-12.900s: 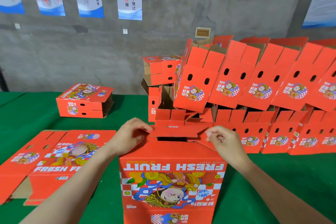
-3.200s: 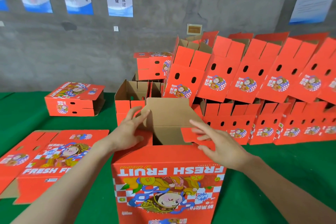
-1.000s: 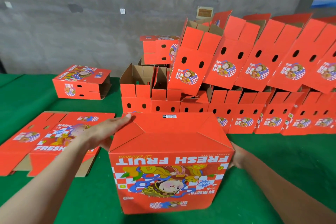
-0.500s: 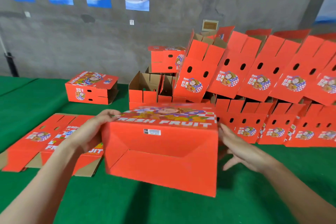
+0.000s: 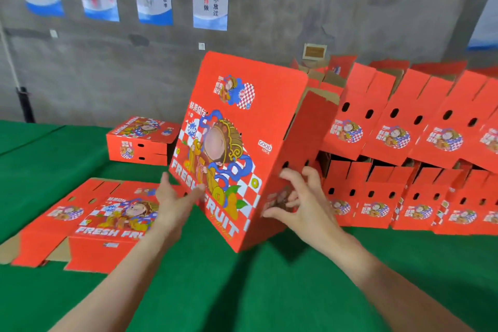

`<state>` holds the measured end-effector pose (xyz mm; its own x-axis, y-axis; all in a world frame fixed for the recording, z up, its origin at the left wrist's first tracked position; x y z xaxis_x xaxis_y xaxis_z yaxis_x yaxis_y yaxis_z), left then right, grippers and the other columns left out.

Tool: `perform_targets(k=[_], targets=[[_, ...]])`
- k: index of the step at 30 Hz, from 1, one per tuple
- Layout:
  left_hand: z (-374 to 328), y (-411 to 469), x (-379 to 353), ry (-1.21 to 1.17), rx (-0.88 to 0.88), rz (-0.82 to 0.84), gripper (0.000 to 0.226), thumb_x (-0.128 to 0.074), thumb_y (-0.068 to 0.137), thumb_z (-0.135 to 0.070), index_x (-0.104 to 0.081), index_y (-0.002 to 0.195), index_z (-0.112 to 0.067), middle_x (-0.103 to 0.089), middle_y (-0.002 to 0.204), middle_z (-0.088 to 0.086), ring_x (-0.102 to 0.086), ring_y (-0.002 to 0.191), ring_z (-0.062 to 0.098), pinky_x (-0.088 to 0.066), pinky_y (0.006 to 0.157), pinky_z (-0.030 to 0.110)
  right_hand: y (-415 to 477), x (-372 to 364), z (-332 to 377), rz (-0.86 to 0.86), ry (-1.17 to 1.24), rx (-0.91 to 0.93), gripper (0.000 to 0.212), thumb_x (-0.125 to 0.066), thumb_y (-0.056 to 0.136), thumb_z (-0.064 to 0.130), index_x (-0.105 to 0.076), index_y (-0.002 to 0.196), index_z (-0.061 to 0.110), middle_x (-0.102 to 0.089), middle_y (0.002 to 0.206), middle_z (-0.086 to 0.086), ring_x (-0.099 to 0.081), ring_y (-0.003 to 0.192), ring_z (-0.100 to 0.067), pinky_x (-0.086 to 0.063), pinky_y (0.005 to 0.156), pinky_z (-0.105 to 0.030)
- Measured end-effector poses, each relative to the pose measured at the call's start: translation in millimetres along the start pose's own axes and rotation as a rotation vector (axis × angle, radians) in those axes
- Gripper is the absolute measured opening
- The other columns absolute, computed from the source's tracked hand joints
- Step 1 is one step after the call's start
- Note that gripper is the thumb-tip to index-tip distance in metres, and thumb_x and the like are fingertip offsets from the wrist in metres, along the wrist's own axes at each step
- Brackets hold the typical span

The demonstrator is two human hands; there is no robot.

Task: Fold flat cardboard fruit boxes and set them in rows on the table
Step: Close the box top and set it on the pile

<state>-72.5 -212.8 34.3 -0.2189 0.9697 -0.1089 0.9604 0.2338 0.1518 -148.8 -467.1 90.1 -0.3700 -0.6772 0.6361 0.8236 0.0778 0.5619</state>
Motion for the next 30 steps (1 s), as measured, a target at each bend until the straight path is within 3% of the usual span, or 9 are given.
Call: perform_targets(k=[2,4,7,9,14,19,24,27,30], targets=[[-15.6,-16.0,-11.6,0.139,-0.195,0.052,0.077,-0.065,0.071,-0.039,-0.037,0.139,-0.015,-0.037,0.142,0.005,-0.04,0.131,0.029,-0.038,0.106,0.048,13.3,-9.4,7.8,-0.073,-0.012,0.006,0.07,-0.082,0.07,0.039,-0.03,0.113,0.059,-0.015,0.121,0.018,-0.055,0.087,-0.011,-0.05,0.092,-0.034],[-27.6,-30.2,-21.1,0.28,-0.422,0.095,0.067,-0.058,0.077,-0.047,-0.04,0.136,-0.019,-0.035,0.139,0.007,-0.029,0.135,0.015,-0.03,0.112,0.031,31.0,-18.7,16.2,-0.138,-0.011,0.016,0.069,-0.079,0.076,0.033,-0.027,0.112,0.061,-0.009,0.117,0.022,-0.057,0.087,-0.015,-0.051,0.092,-0.037],[-37.0,-31.1,-25.1,0.385,-0.615,0.093,0.063,-0.059,0.083,-0.035,-0.038,0.139,-0.015,-0.026,0.138,0.001,-0.018,0.133,-0.01,-0.017,0.107,0.006,64.4,-31.3,22.1,-0.192,0.012,0.027,0.069,-0.074,0.082,0.02,-0.028,0.112,0.062,-0.006,0.116,0.019,-0.056,0.079,-0.003,-0.052,0.091,-0.037],[-45.5,-18.5,-26.0,0.415,-0.663,0.077,0.057,-0.056,0.086,-0.027,-0.039,0.138,-0.01,-0.027,0.137,-0.001,-0.021,0.133,-0.006,-0.02,0.109,0.011,90.5,-38.8,22.4,-0.199,0.024,0.022,0.069,-0.072,0.084,0.017,-0.029,0.113,0.062,-0.008,0.12,0.014,-0.058,0.079,-0.007,-0.051,0.092,-0.038],[-46.4,42.9,-44.9,0.606,-0.592,0.256,0.061,-0.057,0.091,-0.006,-0.029,0.145,-0.007,-0.033,0.148,0.004,-0.027,0.14,0.02,-0.02,0.116,0.034,159.9,-52.1,22.2,-0.19,-0.093,-0.013,0.062,-0.065,0.087,0.014,-0.034,0.126,0.051,-0.02,0.128,-0.005,-0.056,0.072,-0.006,-0.049,0.09,-0.035],[-44.8,115.5,-66.9,0.653,-0.528,0.433,0.07,-0.053,0.089,-0.001,-0.019,0.149,-0.016,-0.022,0.139,-0.024,-0.021,0.142,0.011,-0.009,0.112,0.015,226.2,-70.3,-1.0,-0.123,-0.263,-0.207,0.065,-0.058,0.088,0.01,-0.036,0.138,0.045,-0.015,0.141,-0.019,-0.062,0.089,-0.033,-0.05,0.087,-0.039],[-23.0,188.9,-90.7,0.63,-0.339,0.446,0.063,-0.043,0.098,-0.01,-0.011,0.152,-0.013,-0.017,0.157,0.0,-0.015,0.144,0.013,-0.011,0.105,0.013,259.5,-84.2,-36.0,-0.092,-0.427,-0.359,0.078,-0.048,0.091,-0.002,-0.02,0.144,0.048,-0.006,0.147,-0.027,-0.057,0.092,-0.035,-0.048,0.079,-0.037],[-13.5,209.2,-112.1,0.565,-0.334,0.469,0.057,-0.04,0.098,-0.007,-0.019,0.15,-0.018,-0.033,0.142,-0.01,-0.028,0.127,0.001,-0.015,0.092,0.001,264.1,-89.5,-52.3,-0.092,-0.426,-0.395,0.084,-0.051,0.091,0.002,-0.01,0.145,0.052,0.003,0.149,-0.026,-0.053,0.105,-0.039,-0.047,0.084,-0.04],[-0.2,221.5,-132.2,0.539,-0.321,0.527,0.059,-0.037,0.097,-0.003,-0.022,0.149,-0.028,-0.034,0.129,-0.02,-0.028,0.118,-0.004,-0.02,0.085,-0.004,258.7,-85.3,-53.4,-0.29,-0.407,-0.293,0.074,-0.059,0.087,0.016,-0.024,0.144,0.046,-0.009,0.148,-0.022,-0.048,0.113,-0.041,-0.043,0.09,-0.043]])
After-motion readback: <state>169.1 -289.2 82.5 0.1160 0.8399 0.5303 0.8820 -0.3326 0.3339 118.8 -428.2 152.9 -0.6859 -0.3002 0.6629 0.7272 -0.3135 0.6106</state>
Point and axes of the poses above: each hand's wrist, its own y-axis towards the middle knuckle, its own x-axis out of the back of the hand, z = x × y, the point moved 7 cm from there along y, towards the middle knuckle
